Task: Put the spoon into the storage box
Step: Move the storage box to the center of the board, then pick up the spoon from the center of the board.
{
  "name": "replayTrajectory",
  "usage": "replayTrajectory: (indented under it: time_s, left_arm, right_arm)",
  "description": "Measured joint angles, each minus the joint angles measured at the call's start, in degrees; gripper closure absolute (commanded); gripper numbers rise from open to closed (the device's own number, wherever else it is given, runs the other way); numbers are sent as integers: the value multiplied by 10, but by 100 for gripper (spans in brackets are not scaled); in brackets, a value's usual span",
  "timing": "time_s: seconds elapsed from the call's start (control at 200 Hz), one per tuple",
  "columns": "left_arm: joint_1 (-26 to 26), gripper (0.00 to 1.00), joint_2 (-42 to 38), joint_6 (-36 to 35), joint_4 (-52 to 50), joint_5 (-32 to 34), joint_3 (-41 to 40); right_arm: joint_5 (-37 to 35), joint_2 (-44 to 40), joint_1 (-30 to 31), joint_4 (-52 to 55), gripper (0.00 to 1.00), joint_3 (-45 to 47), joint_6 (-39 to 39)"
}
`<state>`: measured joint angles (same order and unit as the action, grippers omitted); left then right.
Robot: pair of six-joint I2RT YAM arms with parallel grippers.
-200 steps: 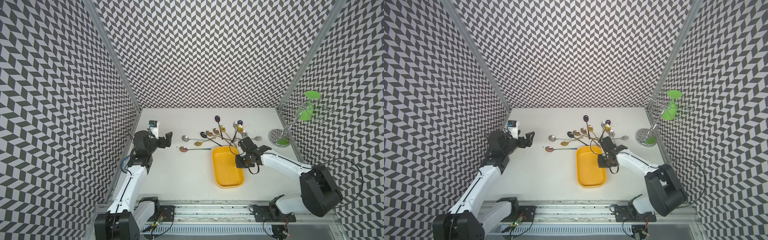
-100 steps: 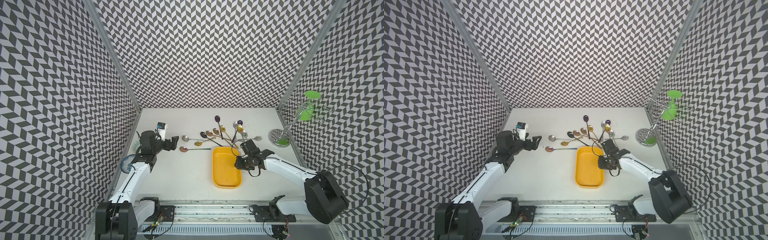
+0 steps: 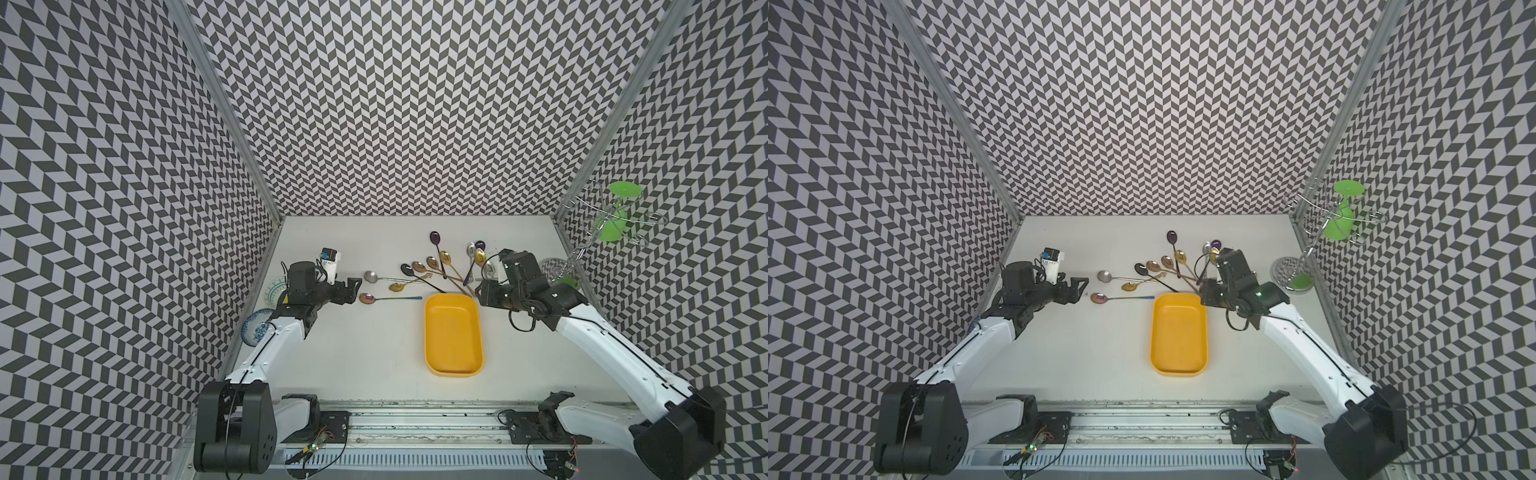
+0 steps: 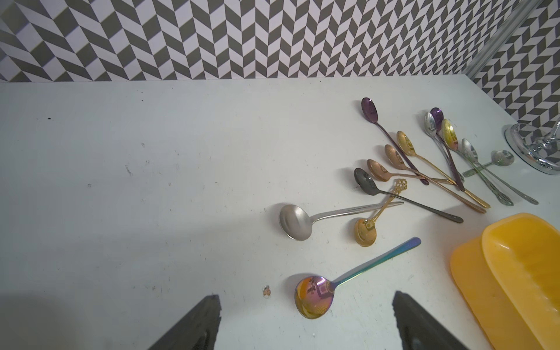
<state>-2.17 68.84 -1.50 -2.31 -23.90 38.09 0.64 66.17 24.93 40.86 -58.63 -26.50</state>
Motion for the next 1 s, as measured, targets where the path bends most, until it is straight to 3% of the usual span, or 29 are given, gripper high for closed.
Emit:
replayTrajectory:
  time_s: [0.31, 0.315, 0.325, 0.33, 0.335, 0.511, 0.686, 1.001]
  left_arm:
    - [0, 14, 40, 13, -5, -29, 0]
    - [0, 15, 40, 13, -6, -29, 0]
    - [0, 15, 41, 13, -6, -29, 0]
    - [0, 15, 43, 14, -6, -29, 0]
    - [0, 15, 43, 14, -6, -30, 0]
    - [0, 19, 72, 27, -9, -43, 2]
    - [0, 24, 105, 40, -15, -52, 10]
    - [0, 27, 158, 57, -28, -64, 25]
  right_arm:
    - [-9, -86, -7, -4, 46, -28, 4]
    - [-9, -87, -7, -4, 31, -28, 4]
    - [-9, -89, -7, -5, 31, -28, 4]
    - [-9, -90, -7, -5, 18, -28, 4]
    - [-9, -92, -7, -7, 17, -27, 4]
    - [-105, -139, -7, -45, 11, 12, 113]
    - [-135, -196, -7, -88, 0, 82, 163]
    - [-151, -292, -7, -162, 0, 172, 201]
